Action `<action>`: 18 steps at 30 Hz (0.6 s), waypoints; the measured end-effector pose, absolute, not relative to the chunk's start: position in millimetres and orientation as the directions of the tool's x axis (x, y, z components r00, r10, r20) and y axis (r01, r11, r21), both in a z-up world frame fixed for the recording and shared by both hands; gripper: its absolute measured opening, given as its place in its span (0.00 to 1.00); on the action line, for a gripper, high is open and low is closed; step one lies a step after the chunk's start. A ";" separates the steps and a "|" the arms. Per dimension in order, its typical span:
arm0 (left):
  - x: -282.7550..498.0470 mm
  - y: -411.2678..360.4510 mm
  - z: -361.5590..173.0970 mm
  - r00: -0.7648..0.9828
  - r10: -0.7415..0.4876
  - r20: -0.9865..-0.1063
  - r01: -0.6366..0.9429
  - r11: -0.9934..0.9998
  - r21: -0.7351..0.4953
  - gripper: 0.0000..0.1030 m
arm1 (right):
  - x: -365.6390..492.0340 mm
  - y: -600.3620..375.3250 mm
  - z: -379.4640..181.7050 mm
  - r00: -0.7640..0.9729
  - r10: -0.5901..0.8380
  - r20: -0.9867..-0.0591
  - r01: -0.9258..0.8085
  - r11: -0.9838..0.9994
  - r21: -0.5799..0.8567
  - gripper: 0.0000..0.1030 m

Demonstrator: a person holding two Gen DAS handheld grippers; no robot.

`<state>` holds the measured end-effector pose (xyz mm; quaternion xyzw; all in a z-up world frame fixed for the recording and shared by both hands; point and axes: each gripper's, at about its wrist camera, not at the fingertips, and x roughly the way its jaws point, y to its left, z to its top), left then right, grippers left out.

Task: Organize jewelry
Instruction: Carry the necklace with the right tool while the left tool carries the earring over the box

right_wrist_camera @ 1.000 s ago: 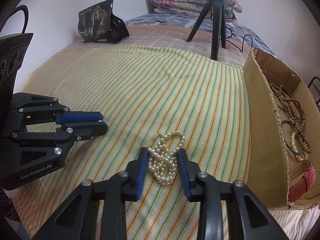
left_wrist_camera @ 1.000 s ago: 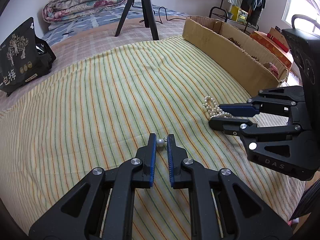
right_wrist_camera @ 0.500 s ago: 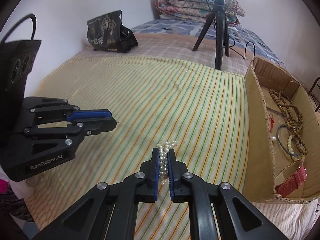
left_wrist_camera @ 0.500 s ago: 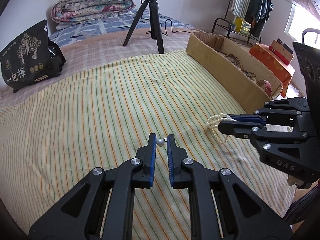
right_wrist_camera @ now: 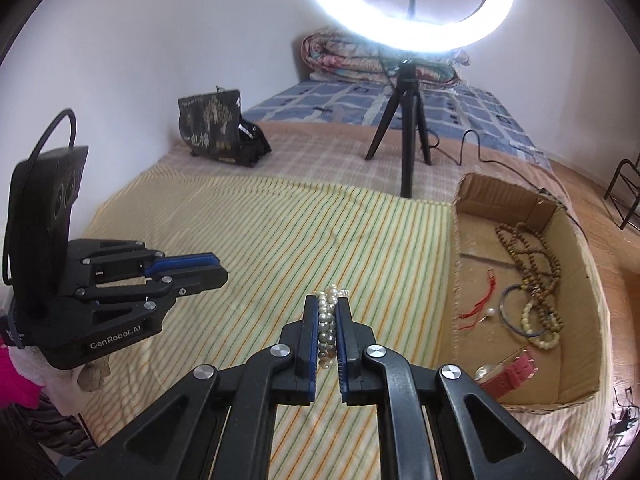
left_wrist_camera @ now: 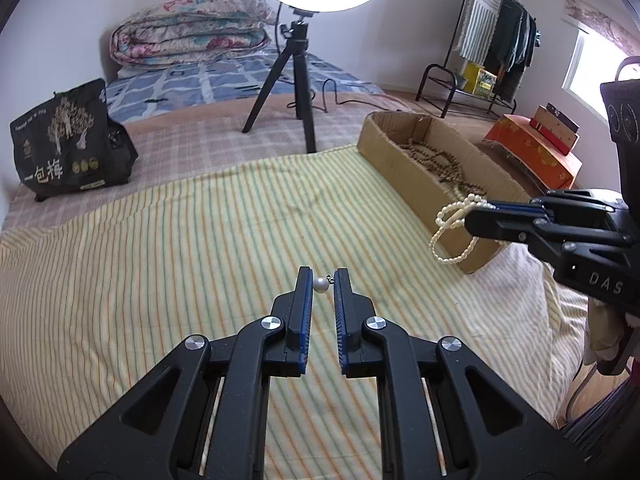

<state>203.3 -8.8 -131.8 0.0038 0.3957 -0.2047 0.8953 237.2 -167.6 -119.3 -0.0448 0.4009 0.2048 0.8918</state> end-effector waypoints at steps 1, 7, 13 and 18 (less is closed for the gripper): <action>202.9 -12.6 -128.9 0.604 -0.370 -0.706 0.378 0.913 -0.155 0.09 | 236.1 -172.7 -113.9 0.604 0.328 -0.727 -0.395 0.915 0.084 0.05; 205.5 -35.4 -117.1 0.605 -0.401 -0.688 0.416 0.896 -0.156 0.09 | 234.5 -202.8 -90.2 0.645 0.306 -0.700 -0.351 0.933 0.083 0.05; 212.3 -55.2 -105.2 0.615 -0.424 -0.665 0.434 0.886 -0.163 0.09 | 235.6 -232.0 -80.2 0.669 0.272 -0.692 -0.304 0.949 0.079 0.05; 223.0 -74.6 -97.0 0.616 -0.438 -0.655 0.454 0.877 -0.159 0.09 | 235.9 -253.3 -78.0 0.680 0.242 -0.692 -0.272 0.960 0.069 0.05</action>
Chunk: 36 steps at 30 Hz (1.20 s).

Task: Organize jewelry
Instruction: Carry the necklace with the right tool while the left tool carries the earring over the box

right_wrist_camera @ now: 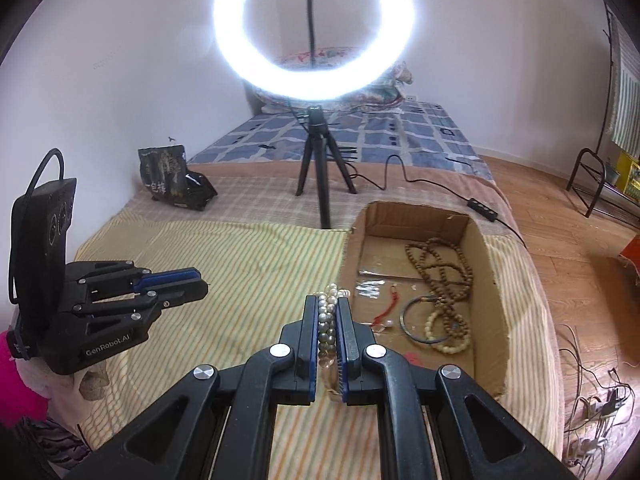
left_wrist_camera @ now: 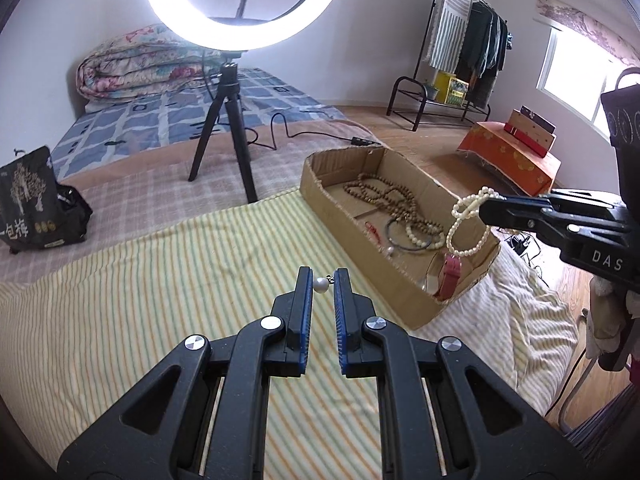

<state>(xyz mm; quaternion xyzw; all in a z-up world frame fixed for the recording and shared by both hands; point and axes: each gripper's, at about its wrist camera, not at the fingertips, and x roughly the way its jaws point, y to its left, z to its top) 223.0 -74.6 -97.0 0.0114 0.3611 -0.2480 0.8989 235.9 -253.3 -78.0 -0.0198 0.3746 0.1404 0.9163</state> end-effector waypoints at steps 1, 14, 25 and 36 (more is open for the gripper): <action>225.6 -79.0 -95.0 0.617 -0.441 -0.652 0.458 0.875 -0.157 0.09 | 235.8 -256.9 -77.8 0.681 0.237 -0.692 -0.267 0.961 0.066 0.05; 253.0 -132.5 -82.9 0.621 -0.467 -0.630 0.495 0.856 -0.146 0.09 | 241.6 -300.1 -79.2 0.692 0.192 -0.695 -0.209 0.976 0.062 0.05; 278.7 -174.3 -86.2 0.617 -0.455 -0.642 0.516 0.850 -0.107 0.09 | 251.3 -320.7 -92.8 0.676 0.180 -0.715 -0.180 0.981 0.077 0.05; 307.6 -199.2 -92.0 0.613 -0.439 -0.657 0.503 0.858 -0.103 0.09 | 260.2 -325.2 -100.4 0.666 0.177 -0.724 -0.172 0.982 0.082 0.05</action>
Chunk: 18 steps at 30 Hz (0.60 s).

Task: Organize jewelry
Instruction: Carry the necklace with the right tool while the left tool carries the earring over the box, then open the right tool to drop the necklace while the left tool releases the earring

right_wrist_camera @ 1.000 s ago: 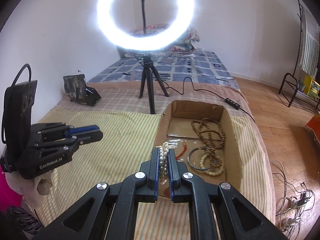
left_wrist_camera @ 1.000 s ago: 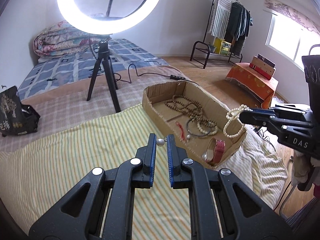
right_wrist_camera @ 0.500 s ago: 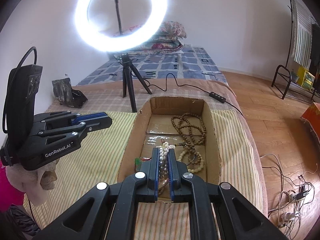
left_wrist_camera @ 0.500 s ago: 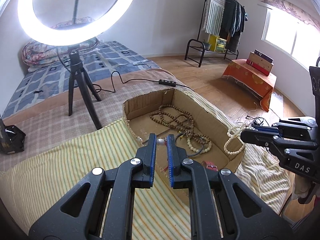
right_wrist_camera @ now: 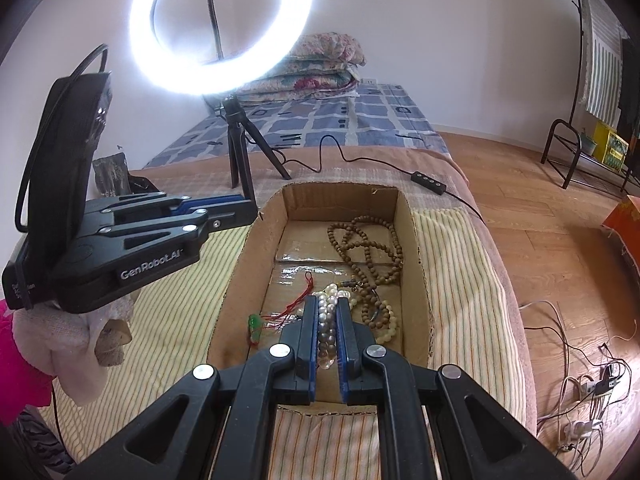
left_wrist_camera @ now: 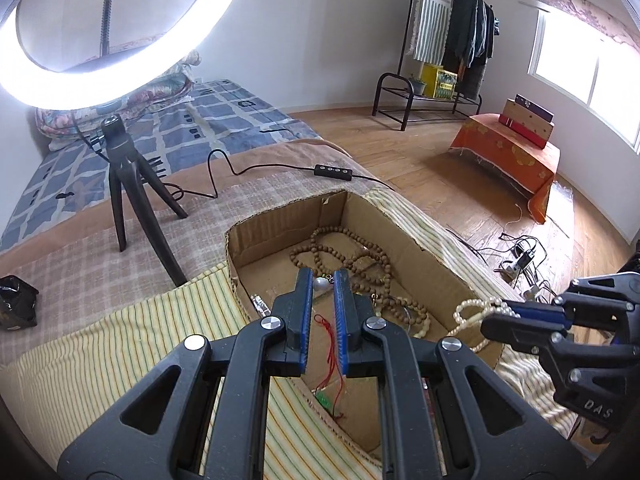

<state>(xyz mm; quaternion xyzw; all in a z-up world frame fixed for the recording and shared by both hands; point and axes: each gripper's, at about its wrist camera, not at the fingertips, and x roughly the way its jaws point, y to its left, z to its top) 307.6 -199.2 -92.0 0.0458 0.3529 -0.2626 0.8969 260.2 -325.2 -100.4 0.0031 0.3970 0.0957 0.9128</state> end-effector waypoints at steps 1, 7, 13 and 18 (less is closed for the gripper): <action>309.7 -200.8 -92.4 0.614 -0.436 -0.658 0.502 0.859 -0.101 0.09 | 260.5 -325.3 -100.8 0.667 0.176 -0.724 -0.171 0.982 0.082 0.05; 316.1 -208.1 -91.6 0.613 -0.423 -0.667 0.486 0.868 -0.104 0.09 | 262.0 -326.9 -101.7 0.668 0.174 -0.723 -0.171 0.982 0.078 0.06; 318.6 -211.7 -88.4 0.623 -0.406 -0.669 0.472 0.876 -0.093 0.09 | 261.3 -327.4 -99.7 0.679 0.174 -0.713 -0.166 0.983 0.082 0.22; 320.0 -209.5 -86.0 0.630 -0.386 -0.674 0.455 0.887 -0.083 0.30 | 261.2 -326.7 -99.0 0.686 0.162 -0.710 -0.161 0.985 0.069 0.33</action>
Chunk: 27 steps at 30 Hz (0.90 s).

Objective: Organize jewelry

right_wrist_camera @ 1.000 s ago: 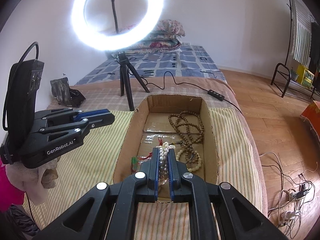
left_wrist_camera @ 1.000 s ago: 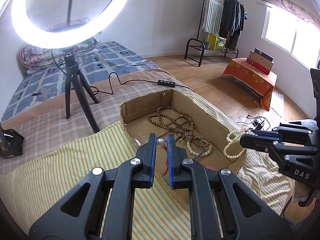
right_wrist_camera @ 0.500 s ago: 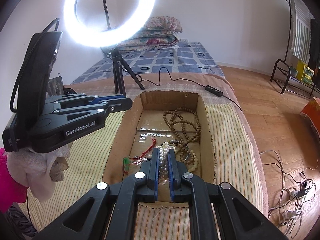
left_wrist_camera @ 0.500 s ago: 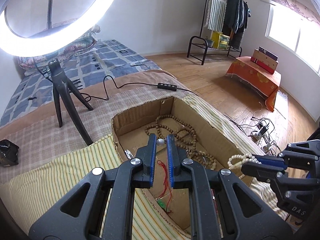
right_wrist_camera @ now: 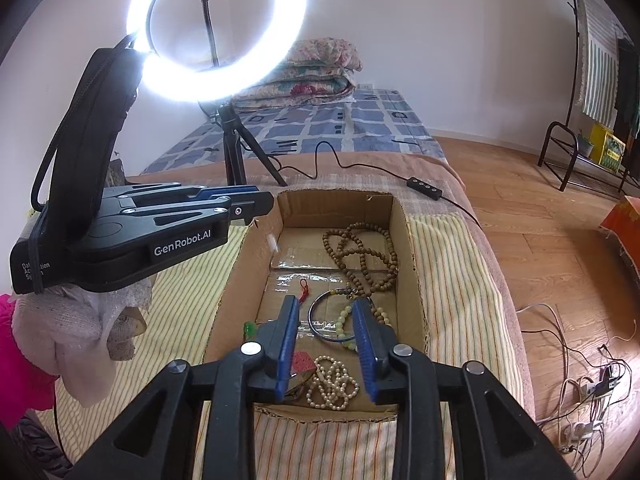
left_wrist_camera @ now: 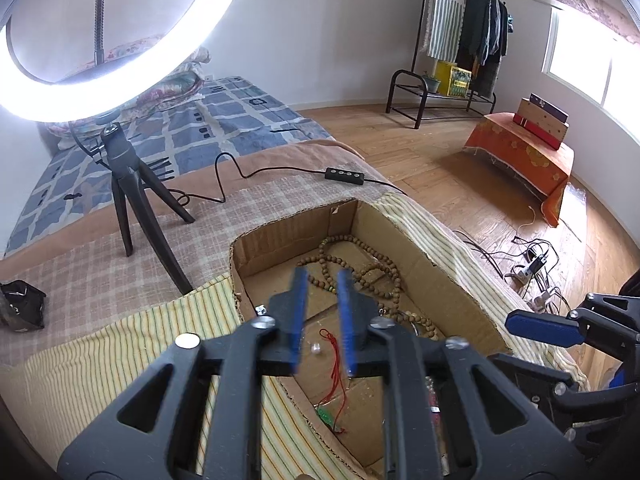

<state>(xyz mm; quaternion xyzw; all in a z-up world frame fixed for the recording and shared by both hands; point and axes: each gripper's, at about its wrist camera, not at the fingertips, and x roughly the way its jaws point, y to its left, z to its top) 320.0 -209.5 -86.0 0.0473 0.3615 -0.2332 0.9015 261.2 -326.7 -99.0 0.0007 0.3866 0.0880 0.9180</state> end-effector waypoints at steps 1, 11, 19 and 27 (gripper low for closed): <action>319.2 -207.9 -84.9 0.636 -0.385 -0.668 0.448 0.890 -0.087 0.54 | 260.9 -326.5 -99.0 0.686 0.159 -0.710 -0.160 0.985 0.066 0.40; 312.0 -196.5 -72.2 0.668 -0.381 -0.639 0.428 0.899 -0.088 0.64 | 254.6 -320.4 -95.2 0.704 0.123 -0.700 -0.143 0.989 0.031 0.81; 303.4 -187.9 -60.7 0.677 -0.380 -0.630 0.419 0.903 -0.093 0.65 | 247.3 -316.1 -87.1 0.726 0.078 -0.683 -0.105 0.995 0.003 0.97; 290.9 -179.7 -47.4 0.685 -0.383 -0.620 0.421 0.902 -0.094 0.67 | 237.0 -312.7 -74.9 0.739 0.055 -0.672 -0.078 0.997 -0.004 0.98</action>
